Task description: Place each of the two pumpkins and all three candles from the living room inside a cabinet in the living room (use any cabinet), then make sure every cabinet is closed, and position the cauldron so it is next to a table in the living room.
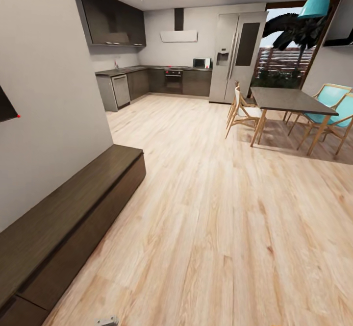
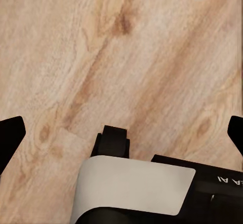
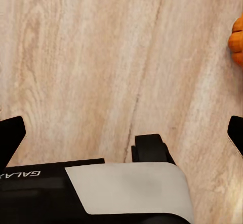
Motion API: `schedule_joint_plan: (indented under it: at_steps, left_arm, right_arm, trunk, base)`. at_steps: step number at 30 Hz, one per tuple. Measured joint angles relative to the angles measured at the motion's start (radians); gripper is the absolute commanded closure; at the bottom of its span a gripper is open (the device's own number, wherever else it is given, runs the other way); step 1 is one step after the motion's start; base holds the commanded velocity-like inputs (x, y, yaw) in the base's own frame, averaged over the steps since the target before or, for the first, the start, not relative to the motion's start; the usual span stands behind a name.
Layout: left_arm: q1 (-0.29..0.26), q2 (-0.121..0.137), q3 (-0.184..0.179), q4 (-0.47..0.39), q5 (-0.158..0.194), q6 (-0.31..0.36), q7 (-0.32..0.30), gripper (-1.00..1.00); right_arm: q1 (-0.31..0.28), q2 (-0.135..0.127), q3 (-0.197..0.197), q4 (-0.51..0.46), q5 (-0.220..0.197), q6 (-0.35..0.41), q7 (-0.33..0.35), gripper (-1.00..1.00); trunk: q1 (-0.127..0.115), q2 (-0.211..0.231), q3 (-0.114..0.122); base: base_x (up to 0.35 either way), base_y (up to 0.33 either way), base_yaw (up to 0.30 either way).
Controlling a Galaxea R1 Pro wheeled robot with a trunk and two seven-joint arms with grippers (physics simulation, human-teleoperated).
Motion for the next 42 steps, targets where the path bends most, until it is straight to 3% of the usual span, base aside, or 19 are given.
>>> schedule_joint_plan:
  at_steps: [42]
  left_arm:
    - [0.001, -0.001, 0.000, 0.000, 0.000, 0.000, 0.000, -1.00]
  right_arm:
    - [0.000, 0.000, 0.001, 0.000, 0.000, 0.000, -0.003, -1.00]
  trunk:
    - [0.000, 0.000, 0.000]
  base:
    - [0.332, 0.000, 0.000]
